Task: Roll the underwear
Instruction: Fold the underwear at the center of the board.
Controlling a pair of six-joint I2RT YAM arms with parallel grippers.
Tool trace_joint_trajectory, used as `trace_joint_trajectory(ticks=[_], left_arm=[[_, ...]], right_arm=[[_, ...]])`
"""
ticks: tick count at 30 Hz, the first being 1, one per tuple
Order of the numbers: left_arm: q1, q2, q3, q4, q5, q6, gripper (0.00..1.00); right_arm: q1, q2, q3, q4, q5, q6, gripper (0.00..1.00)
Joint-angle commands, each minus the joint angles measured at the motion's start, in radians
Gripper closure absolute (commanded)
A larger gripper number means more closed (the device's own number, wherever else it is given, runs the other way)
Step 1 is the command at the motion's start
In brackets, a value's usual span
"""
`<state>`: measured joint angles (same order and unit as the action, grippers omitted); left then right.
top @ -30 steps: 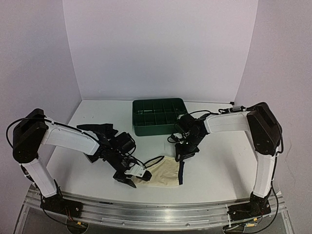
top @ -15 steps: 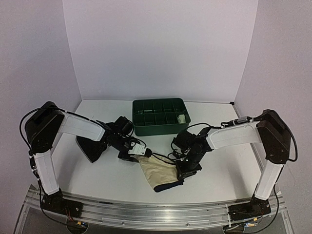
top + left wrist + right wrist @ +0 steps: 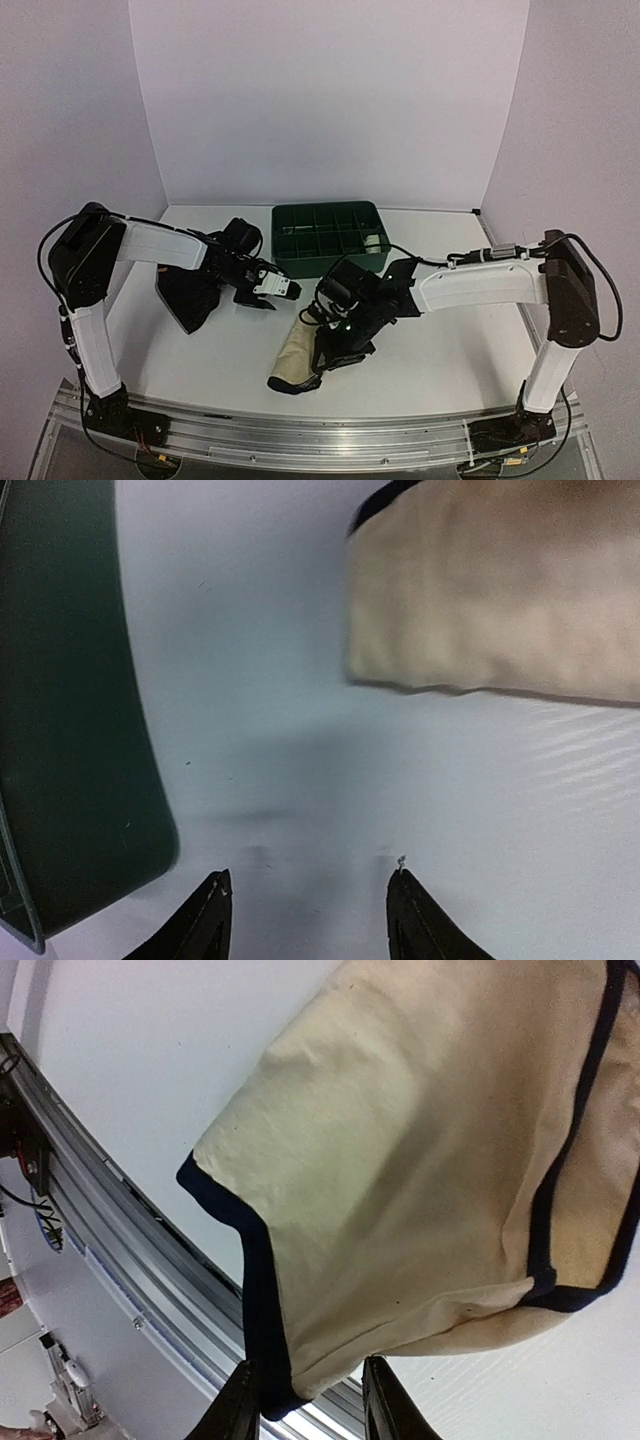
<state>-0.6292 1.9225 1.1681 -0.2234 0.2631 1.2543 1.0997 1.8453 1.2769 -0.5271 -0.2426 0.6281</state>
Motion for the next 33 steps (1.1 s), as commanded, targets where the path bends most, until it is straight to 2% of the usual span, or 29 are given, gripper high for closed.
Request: trace_joint_trajectory(ticks=[1, 6, 11, 13, 17, 23, 28, 33], left_arm=[[-0.124, -0.202, -0.037, -0.237, 0.181, -0.056, 0.51], [-0.250, -0.280, -0.161, -0.231, 0.224, -0.189, 0.52], [-0.274, -0.272, -0.202, -0.171, 0.220, -0.254, 0.52], [-0.280, -0.256, -0.204, -0.141, 0.216, -0.266, 0.56], [-0.310, -0.224, -0.211, -0.117, 0.185, -0.287, 0.69], [-0.383, -0.279, -0.337, -0.089, 0.145, -0.252, 0.71], [-0.400, -0.278, -0.395, -0.045, 0.087, -0.186, 0.71], [-0.400, -0.283, -0.423, -0.042, 0.044, -0.091, 0.70]], right_arm=[[-0.133, -0.049, 0.031, -0.120, -0.118, -0.112, 0.65], [-0.188, 0.006, 0.095, -0.323, -0.136, -0.283, 0.59], [-0.201, -0.002, 0.088, -0.363, -0.132, -0.321, 0.57], [-0.206, 0.019, 0.160, -0.355, -0.094, -0.357, 0.62], [-0.208, 0.186, 0.415, -0.345, -0.047, -0.382, 0.82], [-0.209, 0.387, 0.605, -0.267, 0.019, -0.375, 0.94], [-0.209, 0.500, 0.626, -0.194, 0.059, -0.333, 0.98], [-0.213, 0.497, 0.539, -0.174, 0.205, -0.293, 0.99]])
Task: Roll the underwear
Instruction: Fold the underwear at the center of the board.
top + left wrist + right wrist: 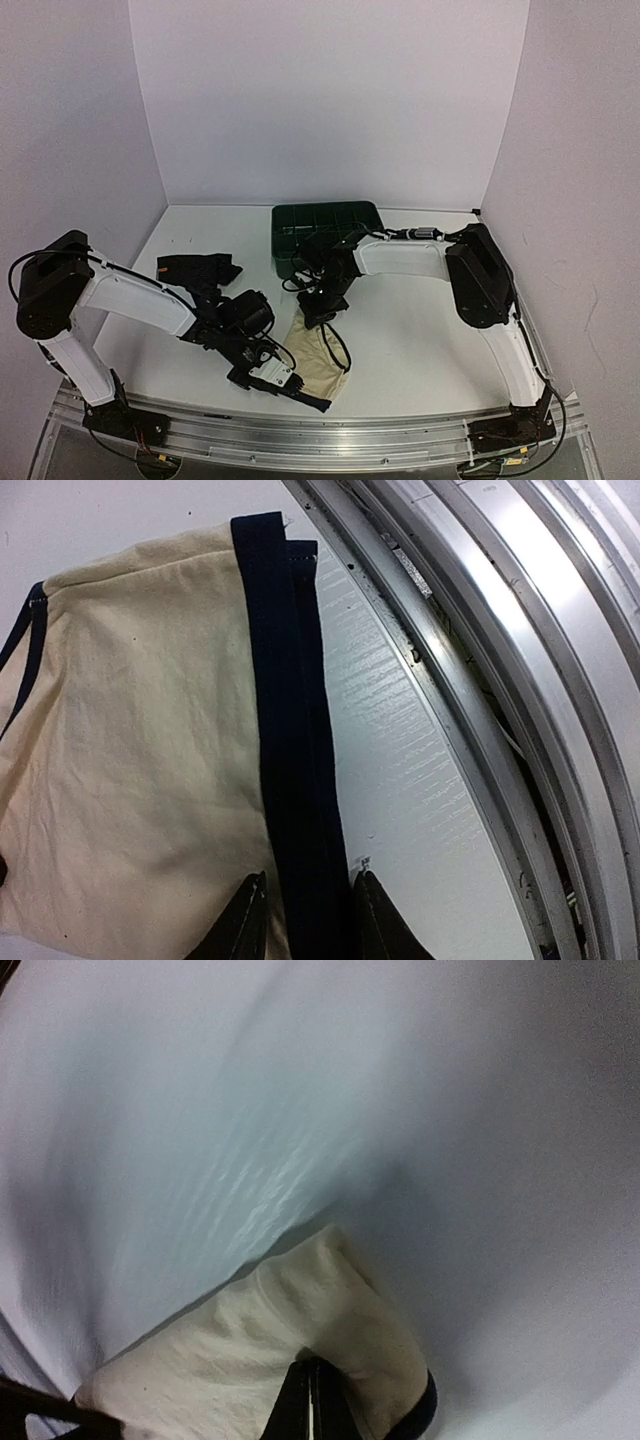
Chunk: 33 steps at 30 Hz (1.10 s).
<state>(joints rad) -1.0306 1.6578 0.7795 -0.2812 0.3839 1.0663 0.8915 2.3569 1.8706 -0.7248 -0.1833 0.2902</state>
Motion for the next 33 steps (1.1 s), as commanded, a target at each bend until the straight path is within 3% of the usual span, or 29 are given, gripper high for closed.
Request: trace_joint_trajectory(ticks=[1, 6, 12, 17, 23, 29, 33], left_arm=[[0.002, -0.018, -0.042, 0.017, -0.092, 0.120, 0.70], [0.064, -0.025, -0.056, 0.020, -0.124, 0.248, 0.68], [0.171, -0.027, 0.023, -0.013, -0.084, 0.351, 0.52], [0.196, -0.037, 0.078, -0.032, -0.043, 0.371, 0.48], [0.188, -0.091, 0.122, -0.144, 0.133, 0.338, 0.39], [0.069, -0.092, 0.095, -0.068, 0.139, 0.152, 0.35], [0.018, -0.060, 0.087, 0.023, 0.133, 0.044, 0.34]], right_arm=[[-0.013, -0.027, -0.083, 0.025, 0.175, 0.073, 0.99], [-0.051, -0.128, -0.251, 0.028, 0.338, 0.221, 0.98], [-0.056, -0.237, -0.404, 0.047, 0.377, 0.432, 0.97], [-0.047, -0.367, -0.559, 0.146, 0.356, 0.601, 0.96], [0.053, -0.504, -0.591, 0.154, 0.394, 0.643, 0.89], [0.092, -0.632, -0.653, 0.159, 0.397, 0.536, 0.70], [0.110, -0.761, -0.772, 0.274, 0.374, 0.205, 0.57]])
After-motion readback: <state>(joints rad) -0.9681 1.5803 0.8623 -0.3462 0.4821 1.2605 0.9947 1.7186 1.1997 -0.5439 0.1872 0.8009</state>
